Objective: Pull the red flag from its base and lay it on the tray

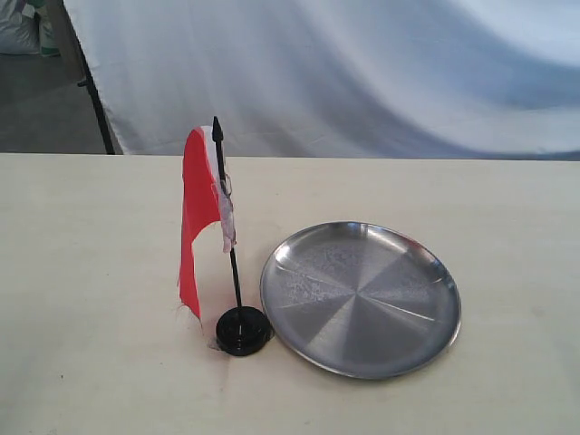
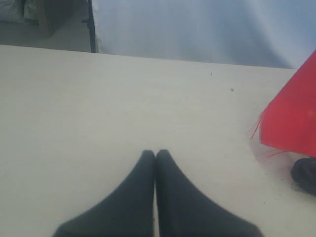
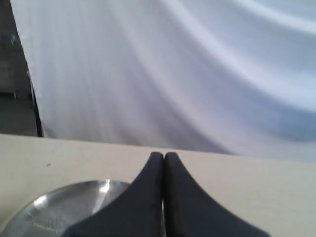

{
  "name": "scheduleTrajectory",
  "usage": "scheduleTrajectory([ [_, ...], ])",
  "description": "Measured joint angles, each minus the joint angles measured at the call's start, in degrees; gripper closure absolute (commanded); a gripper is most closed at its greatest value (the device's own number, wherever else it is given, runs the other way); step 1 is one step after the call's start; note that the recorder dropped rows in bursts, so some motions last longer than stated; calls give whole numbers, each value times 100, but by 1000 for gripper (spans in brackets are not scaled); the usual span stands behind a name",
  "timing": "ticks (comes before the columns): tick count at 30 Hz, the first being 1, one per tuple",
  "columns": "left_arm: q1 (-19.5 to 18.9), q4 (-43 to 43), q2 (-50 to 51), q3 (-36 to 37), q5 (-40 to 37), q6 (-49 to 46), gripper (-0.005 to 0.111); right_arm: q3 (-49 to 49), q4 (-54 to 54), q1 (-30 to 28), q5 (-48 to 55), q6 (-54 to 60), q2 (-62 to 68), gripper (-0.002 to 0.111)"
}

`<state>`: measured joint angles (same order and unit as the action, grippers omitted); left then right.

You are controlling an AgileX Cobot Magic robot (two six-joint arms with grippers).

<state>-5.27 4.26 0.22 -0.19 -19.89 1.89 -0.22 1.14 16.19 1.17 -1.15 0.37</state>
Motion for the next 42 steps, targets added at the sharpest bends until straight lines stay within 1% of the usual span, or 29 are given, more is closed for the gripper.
scheduleTrajectory([
  [4, 0, 0, 0, 0, 0, 0, 107, 0, 0, 0, -653, -624, 0, 109],
  [7, 0, 0, 0, 0, 0, 0, 107, 0, 0, 0, -816, -1316, 0, 109],
  [10, 0, 0, 0, 0, 0, 0, 107, 0, 0, 0, -856, -1677, 0, 109],
  [21, 0, 0, 0, 0, 0, 0, 107, 0, 0, 0, -853, -1954, 0, 109],
  [25, 0, 0, 0, 0, 0, 0, 107, 0, 0, 0, -638, -2337, 0, 109],
  [31, 0, 0, 0, 0, 0, 0, 107, 0, -10, 0, -664, -2860, 0, 109],
  [42, 0, 0, 0, 0, 0, 0, 107, 0, 15, 0, -841, -2871, 0, 109],
])
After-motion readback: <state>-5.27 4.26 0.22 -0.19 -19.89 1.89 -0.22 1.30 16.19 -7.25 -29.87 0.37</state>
